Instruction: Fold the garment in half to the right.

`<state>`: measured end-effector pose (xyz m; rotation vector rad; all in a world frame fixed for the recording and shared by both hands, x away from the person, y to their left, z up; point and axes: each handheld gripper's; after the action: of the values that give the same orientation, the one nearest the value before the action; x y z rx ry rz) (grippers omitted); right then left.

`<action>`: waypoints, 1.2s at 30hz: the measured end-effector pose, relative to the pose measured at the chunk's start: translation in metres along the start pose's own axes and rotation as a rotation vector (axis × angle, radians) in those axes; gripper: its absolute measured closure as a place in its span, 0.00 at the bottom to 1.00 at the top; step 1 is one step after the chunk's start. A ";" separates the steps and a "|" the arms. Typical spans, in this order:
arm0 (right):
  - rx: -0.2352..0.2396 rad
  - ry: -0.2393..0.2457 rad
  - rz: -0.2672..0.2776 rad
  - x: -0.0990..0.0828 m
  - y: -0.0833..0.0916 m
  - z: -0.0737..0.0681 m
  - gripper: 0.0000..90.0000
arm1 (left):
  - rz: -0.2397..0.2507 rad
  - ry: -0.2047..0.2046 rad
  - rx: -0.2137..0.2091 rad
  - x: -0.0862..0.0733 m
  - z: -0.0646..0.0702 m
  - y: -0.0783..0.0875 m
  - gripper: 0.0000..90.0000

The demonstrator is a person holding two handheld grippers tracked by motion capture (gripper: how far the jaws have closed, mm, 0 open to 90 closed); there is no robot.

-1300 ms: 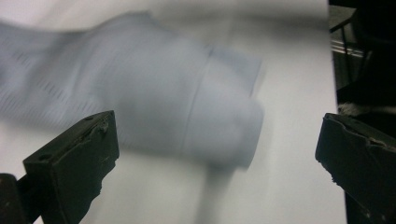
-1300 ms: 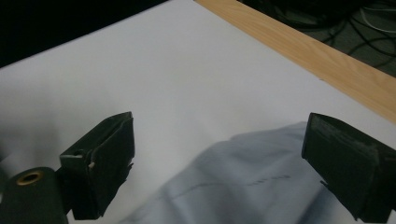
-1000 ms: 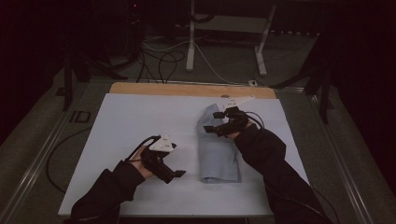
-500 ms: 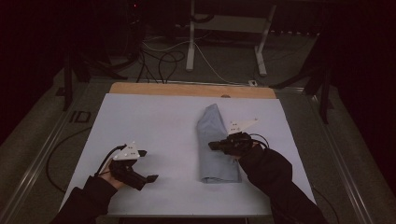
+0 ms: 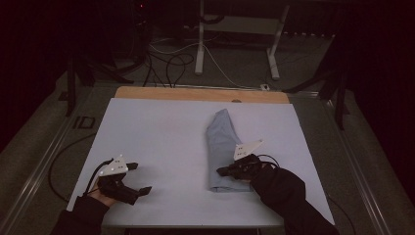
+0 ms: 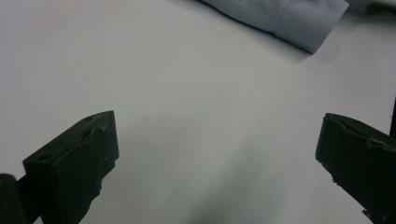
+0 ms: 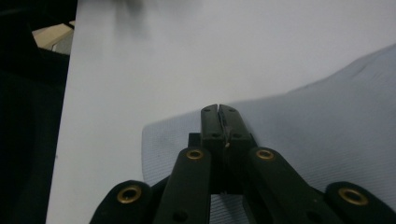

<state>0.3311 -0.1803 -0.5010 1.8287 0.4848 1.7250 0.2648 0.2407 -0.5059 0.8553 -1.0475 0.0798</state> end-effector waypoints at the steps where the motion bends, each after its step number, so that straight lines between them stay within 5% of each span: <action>1: 0.002 -0.003 -0.008 -0.003 -0.002 0.000 1.00 | 0.001 0.006 0.004 -0.001 -0.001 0.001 0.01; 11: 0.036 -0.023 -0.073 -0.023 -0.014 -0.001 1.00 | -0.003 0.022 0.024 -0.009 -0.004 0.003 0.01; 15: 0.048 -0.040 -0.056 -0.027 -0.014 -0.004 1.00 | 0.005 0.010 0.005 -0.012 -0.003 0.004 0.01; 30: 0.049 0.042 -0.059 -0.030 -0.011 -0.017 1.00 | 0.008 0.012 0.009 -0.015 -0.004 0.001 0.01; 36: 0.050 0.038 -0.056 -0.030 -0.011 -0.017 1.00 | 0.013 0.016 0.009 -0.015 -0.005 0.001 0.01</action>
<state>0.3124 -0.1880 -0.5312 1.8018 0.5940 1.7273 0.2598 0.2496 -0.5183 0.8548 -1.0388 0.1025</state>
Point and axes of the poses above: each handheld gripper's, and its own axes: y roughly backward along the jaws, x roughly out of its top, z roughly to its right, and after that the axes turned 9 degrees about y, right-handed
